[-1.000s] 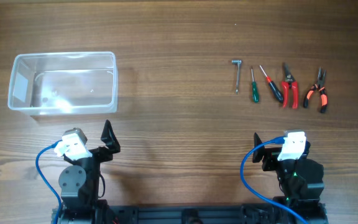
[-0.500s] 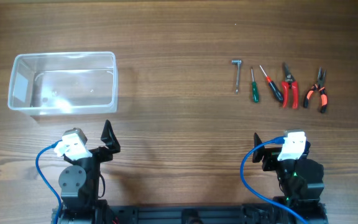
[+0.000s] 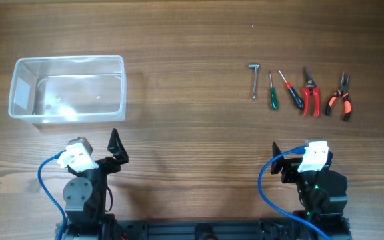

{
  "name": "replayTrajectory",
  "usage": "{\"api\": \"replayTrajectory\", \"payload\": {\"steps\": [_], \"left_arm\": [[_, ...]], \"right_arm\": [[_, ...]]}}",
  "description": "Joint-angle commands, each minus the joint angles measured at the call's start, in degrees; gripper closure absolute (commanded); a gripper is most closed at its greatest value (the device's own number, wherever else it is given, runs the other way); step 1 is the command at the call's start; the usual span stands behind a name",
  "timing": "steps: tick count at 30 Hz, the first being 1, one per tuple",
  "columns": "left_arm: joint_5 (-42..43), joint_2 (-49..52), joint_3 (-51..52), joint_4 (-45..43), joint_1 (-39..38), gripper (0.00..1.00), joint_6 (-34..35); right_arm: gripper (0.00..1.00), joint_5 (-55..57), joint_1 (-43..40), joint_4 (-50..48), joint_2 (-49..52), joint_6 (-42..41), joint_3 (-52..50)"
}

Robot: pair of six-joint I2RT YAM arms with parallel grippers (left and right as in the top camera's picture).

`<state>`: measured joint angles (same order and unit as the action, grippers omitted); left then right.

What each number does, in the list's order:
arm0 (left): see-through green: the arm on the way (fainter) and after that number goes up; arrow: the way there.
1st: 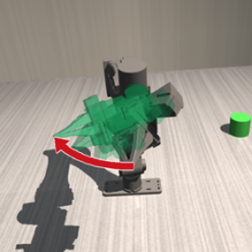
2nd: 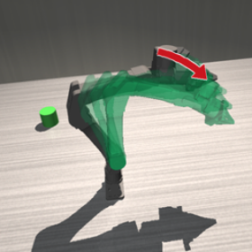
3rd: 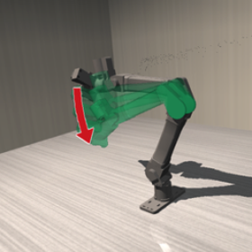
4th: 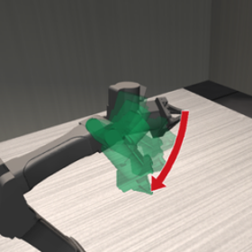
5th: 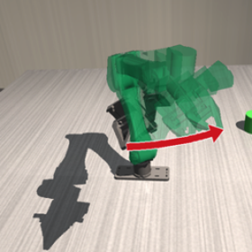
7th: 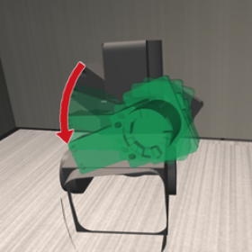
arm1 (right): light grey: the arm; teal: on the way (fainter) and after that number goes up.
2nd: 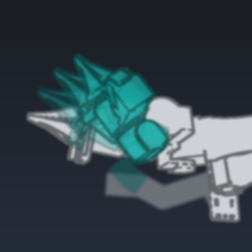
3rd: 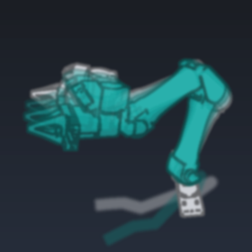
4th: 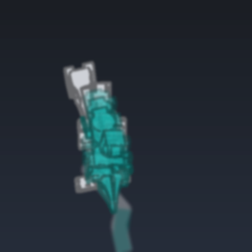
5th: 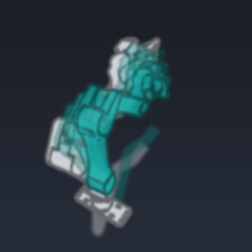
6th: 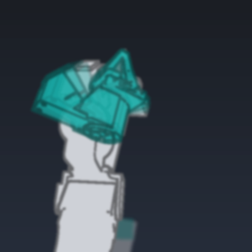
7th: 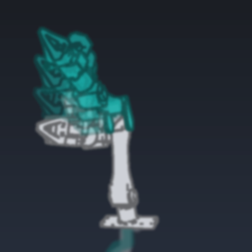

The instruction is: Pack container

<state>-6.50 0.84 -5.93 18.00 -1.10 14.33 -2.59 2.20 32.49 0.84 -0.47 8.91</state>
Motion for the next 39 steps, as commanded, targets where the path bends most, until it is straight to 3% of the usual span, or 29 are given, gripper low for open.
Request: {"api": "replayTrajectory", "payload": {"steps": [1, 11, 17, 21, 23, 29, 33, 39], "left_arm": [[-0.02, -0.13, 0.37, -0.31, 0.37, 0.00, 1.18], [0.09, -0.13, 0.37, -0.33, 0.37, 0.00, 1.42], [6.32, -0.13, 0.28, -6.14, 0.37, 0.00, 2.71], [6.01, 0.44, -1.07, -6.10, 0.37, 0.00, 7.45], [7.06, 1.79, -2.64, -4.55, 0.37, 0.00, 9.14], [7.13, 12.09, -10.34, -1.70, 0.37, 0.01, 9.33], [6.91, 26.01, -22.32, 0.76, 0.37, 0.00, 8.61], [6.93, 51.89, -51.19, 14.71, 1.38, 0.00, 3.69]], "right_arm": [[0.00, -0.70, -0.20, -0.31, -0.70, -1.64, -0.13], [0.00, -0.68, -0.20, -0.42, -0.70, -1.18, -0.13], [0.00, -6.38, -0.20, -6.97, -0.68, -1.29, 1.27], [0.00, -3.06, -0.20, -8.98, 1.70, -9.81, 5.99], [0.00, -1.68, -0.20, -8.44, 5.60, -13.11, 9.14], [0.00, -1.90, -0.20, -7.63, 26.36, -13.03, 21.97], [0.00, -1.90, -0.20, -5.33, 46.16, -8.48, 36.24], [0.00, -2.62, -0.81, 7.39, 71.12, -4.20, 61.35]]}}
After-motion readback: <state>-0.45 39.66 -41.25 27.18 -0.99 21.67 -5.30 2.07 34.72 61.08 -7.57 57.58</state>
